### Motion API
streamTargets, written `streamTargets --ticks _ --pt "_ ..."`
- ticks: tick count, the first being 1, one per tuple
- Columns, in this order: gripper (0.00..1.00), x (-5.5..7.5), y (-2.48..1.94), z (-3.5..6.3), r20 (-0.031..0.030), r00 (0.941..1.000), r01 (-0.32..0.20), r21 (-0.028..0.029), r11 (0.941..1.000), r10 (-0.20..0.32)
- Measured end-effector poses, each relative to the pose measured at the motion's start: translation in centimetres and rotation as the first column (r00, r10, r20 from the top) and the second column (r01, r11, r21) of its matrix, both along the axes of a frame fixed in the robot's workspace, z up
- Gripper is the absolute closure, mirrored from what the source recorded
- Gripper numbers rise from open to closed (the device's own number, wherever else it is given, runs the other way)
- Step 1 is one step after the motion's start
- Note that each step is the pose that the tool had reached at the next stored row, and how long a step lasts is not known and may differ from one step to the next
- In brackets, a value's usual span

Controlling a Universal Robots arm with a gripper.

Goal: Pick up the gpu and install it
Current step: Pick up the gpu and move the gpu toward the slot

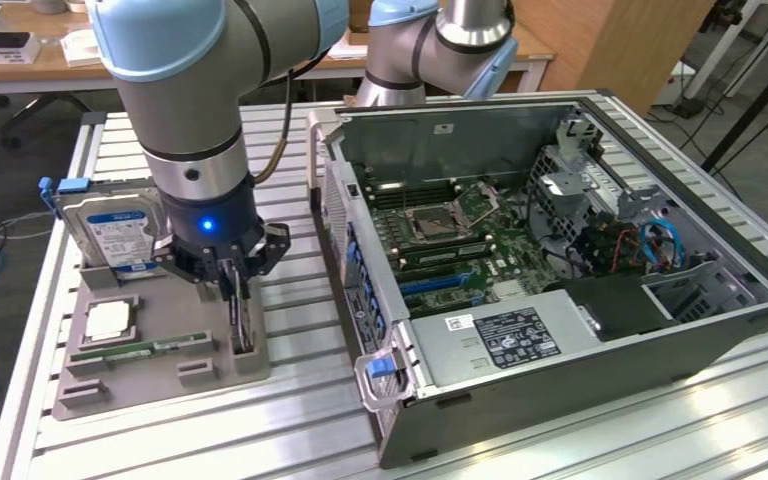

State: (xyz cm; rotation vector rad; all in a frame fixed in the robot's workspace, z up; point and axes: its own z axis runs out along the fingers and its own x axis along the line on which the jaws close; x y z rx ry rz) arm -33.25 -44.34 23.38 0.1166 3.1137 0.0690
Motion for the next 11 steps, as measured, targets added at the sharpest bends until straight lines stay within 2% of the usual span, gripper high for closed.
streamTargets --ticks 5,11 --pt "0.74 0.00 0.00 0.08 0.0001 1.0000 0.000 0.0001 1.0000 0.000" --pt "0.74 0.00 0.00 0.68 -0.0001 1.0000 0.000 0.0000 1.0000 0.000"
